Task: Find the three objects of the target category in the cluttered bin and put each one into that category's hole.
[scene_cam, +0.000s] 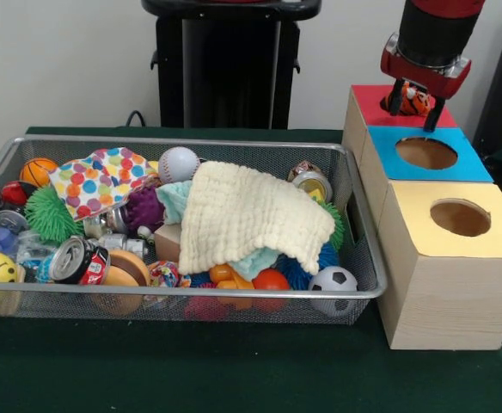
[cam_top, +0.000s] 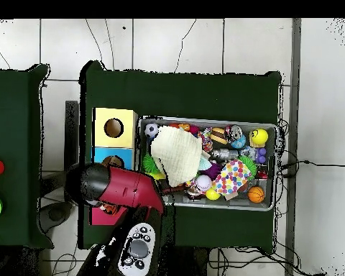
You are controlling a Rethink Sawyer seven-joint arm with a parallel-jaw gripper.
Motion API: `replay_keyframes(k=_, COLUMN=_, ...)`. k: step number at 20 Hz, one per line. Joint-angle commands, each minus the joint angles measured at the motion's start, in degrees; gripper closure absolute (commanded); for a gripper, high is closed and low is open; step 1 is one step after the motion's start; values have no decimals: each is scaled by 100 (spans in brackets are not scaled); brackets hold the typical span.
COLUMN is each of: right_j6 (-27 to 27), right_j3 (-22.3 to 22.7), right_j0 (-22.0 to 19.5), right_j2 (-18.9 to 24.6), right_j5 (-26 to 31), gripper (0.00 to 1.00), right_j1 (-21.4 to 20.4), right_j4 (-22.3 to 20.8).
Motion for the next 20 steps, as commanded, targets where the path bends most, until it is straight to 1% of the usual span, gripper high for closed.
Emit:
replay_keyframes(k=1, right_j6=784, right_j3=775, right_j0=-201, right_j2=756, right_j5=-1234, gripper=0, right_j1=573, right_j4=189)
replay_keyframes(k=5, right_j6=665, right_j3=807, right_j0=-267, right_j2=763, right_j5=-1220, gripper=0, right_j1=549, right_j4=198)
replay_keyframes(k=8, right_j6=680, right_j3=789, right_j0=-250, right_j2=727, right_j5=-1131, gripper=0, right_j1=500, right_j4=203)
replay_keyframes(k=10, right_j6=678, right_j3=809, right_j0=-257, right_j2=685, right_j5=-967, gripper=0, right_j1=360, right_j4=204)
replay_keyframes(k=12, right_j6=738, right_j3=690, right_j0=-201, right_j2=524, right_j5=-513, gripper=0, right_j1=182, right_j4=128)
replay_keyframes(k=14, right_j6=743, right_j3=495, right_j0=-193, right_j2=356, right_j5=19, gripper=0, right_j1=80, right_j4=-41)
replay_keyframes(k=15, right_j6=680, right_j3=395, right_j0=-286, right_j2=335, right_j5=302, gripper=0, right_j1=55, right_j4=-95)
replay_keyframes(k=17, right_j6=632, right_j3=357, right_j0=-312, right_j2=269, right_j5=505, gripper=0, right_j1=9, right_j4=-189)
replay_keyframes(k=18, right_j6=612, right_j3=410, right_j0=-316, right_j2=266, right_j5=500, gripper=0, right_j1=-34, right_j4=-189)
replay_keyframes(k=19, right_j6=606, right_j3=523, right_j0=-275, right_j2=254, right_j5=570, gripper=0, right_j1=-192, right_j4=-190)
replay_keyframes(k=20, right_j6=609, right_j3=532, right_j0=-252, right_j2=218, right_j5=673, gripper=0, right_j1=-271, right_j4=-227)
